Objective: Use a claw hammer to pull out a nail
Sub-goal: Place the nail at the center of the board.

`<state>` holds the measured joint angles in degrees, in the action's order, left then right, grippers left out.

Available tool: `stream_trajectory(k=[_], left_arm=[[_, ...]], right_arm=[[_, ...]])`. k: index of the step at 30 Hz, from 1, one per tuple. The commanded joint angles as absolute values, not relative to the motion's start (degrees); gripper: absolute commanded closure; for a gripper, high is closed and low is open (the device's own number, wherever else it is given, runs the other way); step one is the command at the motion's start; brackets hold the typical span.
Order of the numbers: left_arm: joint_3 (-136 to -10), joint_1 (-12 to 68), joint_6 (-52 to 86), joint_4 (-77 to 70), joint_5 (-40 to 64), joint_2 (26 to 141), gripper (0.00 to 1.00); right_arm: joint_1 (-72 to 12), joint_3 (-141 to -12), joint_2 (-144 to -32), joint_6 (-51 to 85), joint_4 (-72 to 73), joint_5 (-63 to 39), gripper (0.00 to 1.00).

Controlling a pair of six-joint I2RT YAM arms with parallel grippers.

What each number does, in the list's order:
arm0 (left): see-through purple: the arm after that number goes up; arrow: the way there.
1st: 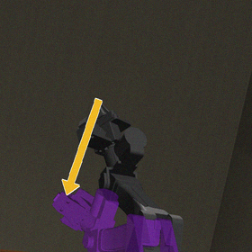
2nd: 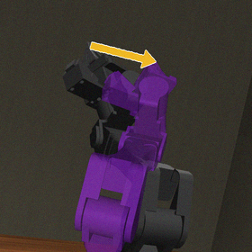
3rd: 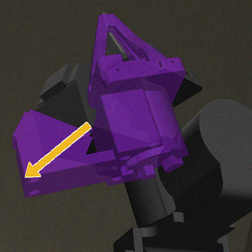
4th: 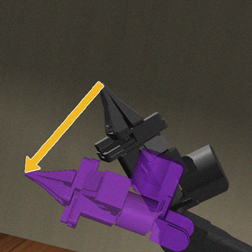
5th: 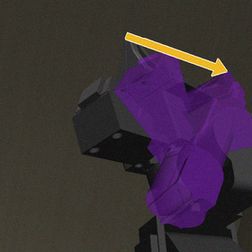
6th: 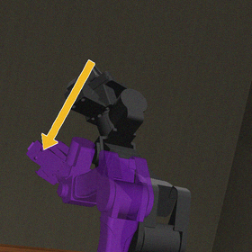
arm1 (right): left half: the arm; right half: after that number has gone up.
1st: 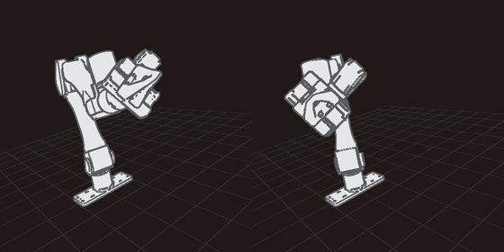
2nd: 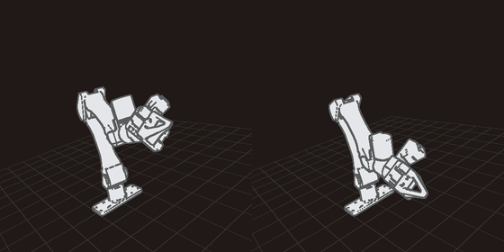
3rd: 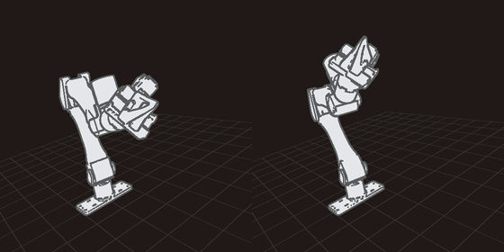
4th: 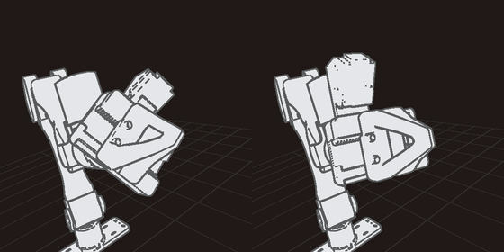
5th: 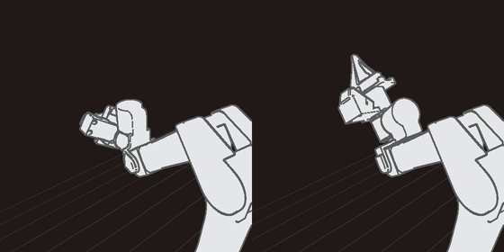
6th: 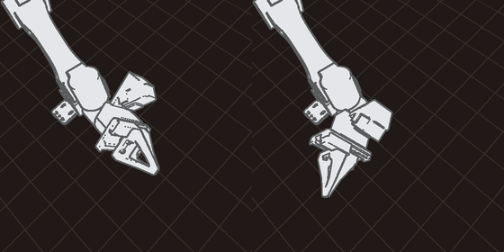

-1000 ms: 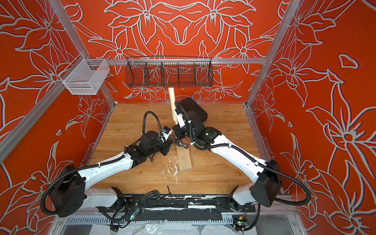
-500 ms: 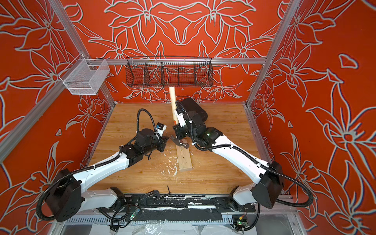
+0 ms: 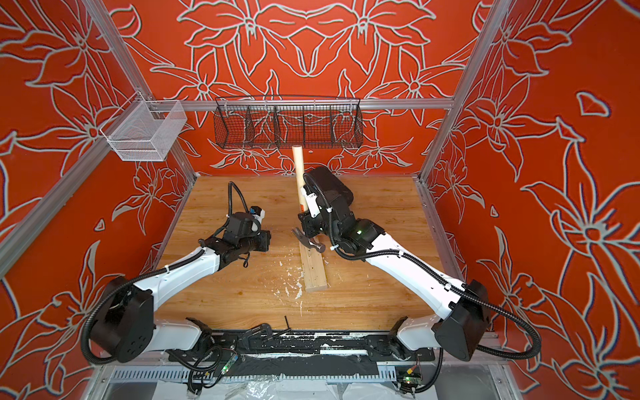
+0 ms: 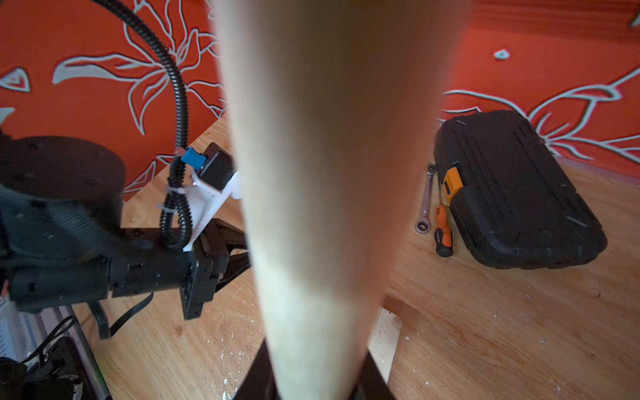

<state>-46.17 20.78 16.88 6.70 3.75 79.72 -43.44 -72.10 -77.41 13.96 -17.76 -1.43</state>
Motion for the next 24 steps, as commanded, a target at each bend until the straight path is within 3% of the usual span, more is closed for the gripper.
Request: stream_trajectory(k=[1,11,24], left_arm=[[-47.6,18.6,20.1,12.5,4.5,83.1,1.0],[-55.0,17.5,18.7,19.9,3.1,94.3,1.0],[-55.8,17.1,19.5,18.6,4.7,98.6,1.0]], right_arm=[[-43.2,-72.3,-74.4,14.2,-11.6,-0.5,1.0],[-43.2,-71.4,-74.1,14.2,-11.6,-0.1,1.0],[-43.2,-69.0,-72.8,14.3,-11.5,0.8,1.0]])
